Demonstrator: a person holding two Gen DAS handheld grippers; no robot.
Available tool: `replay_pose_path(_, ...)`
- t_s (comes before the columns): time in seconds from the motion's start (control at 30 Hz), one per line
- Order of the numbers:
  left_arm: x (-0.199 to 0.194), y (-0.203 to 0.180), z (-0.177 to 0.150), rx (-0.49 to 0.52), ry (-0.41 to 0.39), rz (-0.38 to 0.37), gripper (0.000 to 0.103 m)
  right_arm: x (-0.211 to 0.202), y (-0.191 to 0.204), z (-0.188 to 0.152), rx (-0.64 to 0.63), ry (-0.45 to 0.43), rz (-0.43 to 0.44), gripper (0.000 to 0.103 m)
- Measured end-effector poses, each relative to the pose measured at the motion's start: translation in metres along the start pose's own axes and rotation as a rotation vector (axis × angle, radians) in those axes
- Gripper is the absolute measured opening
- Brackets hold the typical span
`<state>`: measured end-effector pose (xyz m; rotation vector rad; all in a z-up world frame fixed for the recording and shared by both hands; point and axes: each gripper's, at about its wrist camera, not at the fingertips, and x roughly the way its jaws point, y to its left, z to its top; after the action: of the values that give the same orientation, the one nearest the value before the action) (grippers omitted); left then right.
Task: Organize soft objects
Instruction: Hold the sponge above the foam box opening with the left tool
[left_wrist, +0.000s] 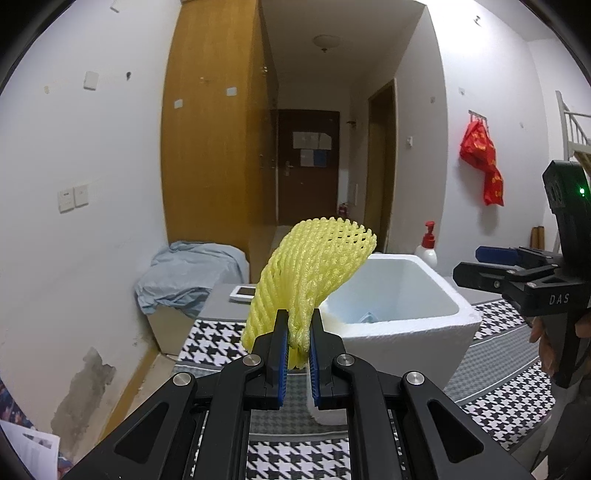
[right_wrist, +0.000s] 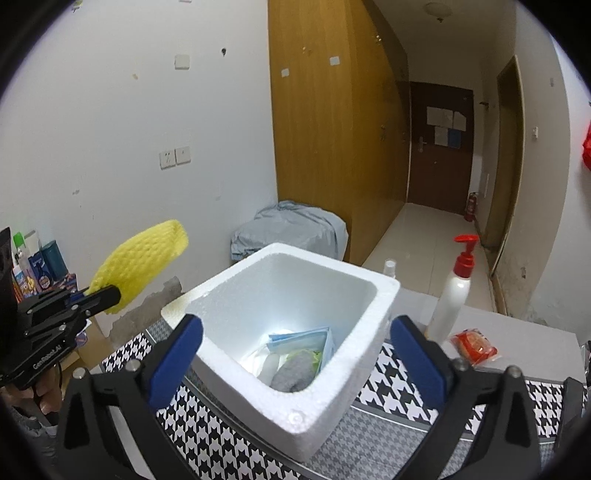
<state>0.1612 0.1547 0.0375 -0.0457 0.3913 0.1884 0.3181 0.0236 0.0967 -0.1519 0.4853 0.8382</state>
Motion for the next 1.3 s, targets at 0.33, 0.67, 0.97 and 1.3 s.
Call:
replay_pose_path(0.33,0.012,-0.015,0.014,0.031,0.006,-0.061,0.01,-0.023,-0.012,-0.013,0.02,-0.022,-0.047,0.103)
replay_pose_path(0.67,0.026,-0.032,0.023,0.059,0.029,-0.119,0.01,-0.048,-0.034,-0.032,0.082,-0.04,-0.096,0.103)
replay_pose_path(0.97,0.043,-0.042,0.034,0.069,0.073,-0.172,0.01,-0.064,-0.045,-0.052,0.111,-0.034,-0.14,0.103)
replay_pose_path(1.3,0.068,-0.048,0.044,0.08,0.149,-0.211,0.01,-0.082,-0.057,-0.068,0.153,-0.037,-0.188,0.103)
